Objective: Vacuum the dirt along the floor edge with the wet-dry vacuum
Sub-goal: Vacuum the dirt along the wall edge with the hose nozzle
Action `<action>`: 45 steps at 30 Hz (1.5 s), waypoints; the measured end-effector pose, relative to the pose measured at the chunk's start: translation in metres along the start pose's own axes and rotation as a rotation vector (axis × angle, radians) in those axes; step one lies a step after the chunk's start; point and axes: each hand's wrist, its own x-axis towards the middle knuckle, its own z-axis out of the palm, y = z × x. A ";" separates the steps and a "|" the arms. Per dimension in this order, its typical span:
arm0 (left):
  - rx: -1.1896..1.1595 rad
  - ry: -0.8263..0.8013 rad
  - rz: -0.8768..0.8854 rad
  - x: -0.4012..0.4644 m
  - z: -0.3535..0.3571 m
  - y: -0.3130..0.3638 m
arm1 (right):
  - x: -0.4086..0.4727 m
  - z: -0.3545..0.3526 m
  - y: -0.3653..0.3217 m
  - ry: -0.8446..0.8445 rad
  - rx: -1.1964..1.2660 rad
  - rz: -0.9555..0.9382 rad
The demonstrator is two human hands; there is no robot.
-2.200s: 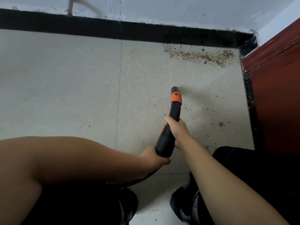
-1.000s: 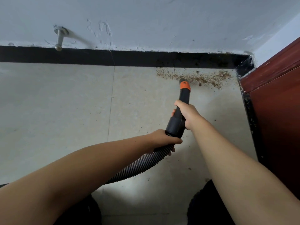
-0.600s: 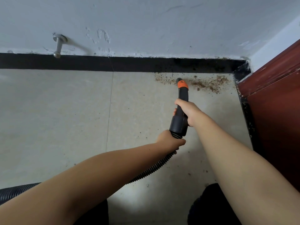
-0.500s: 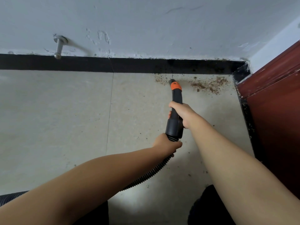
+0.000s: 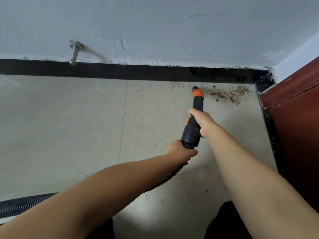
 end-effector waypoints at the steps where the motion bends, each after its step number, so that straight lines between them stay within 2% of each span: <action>1: 0.006 -0.013 0.008 0.002 0.004 0.004 | 0.003 -0.007 -0.002 0.025 0.008 -0.001; 5: 0.018 -0.028 0.035 0.015 0.010 0.021 | 0.014 -0.021 -0.016 0.068 0.038 -0.017; 10: 0.026 -0.009 0.048 0.026 0.002 0.027 | 0.022 -0.013 -0.027 0.028 0.024 -0.021; 29: -0.147 0.151 -0.004 0.010 -0.043 -0.026 | 0.007 0.075 -0.002 -0.112 -0.087 -0.064; 33: -0.088 0.118 0.011 0.010 -0.045 -0.020 | 0.005 0.067 -0.005 -0.057 -0.064 -0.050; 38: -0.035 -0.008 0.058 0.007 -0.020 -0.005 | 0.004 0.022 -0.007 0.048 -0.017 -0.023; 41: -0.051 -0.020 0.056 0.002 -0.008 -0.008 | -0.001 0.015 -0.003 0.011 -0.041 0.007; 45: -0.121 0.063 0.005 -0.004 -0.014 -0.020 | -0.006 0.040 0.002 -0.101 -0.109 -0.007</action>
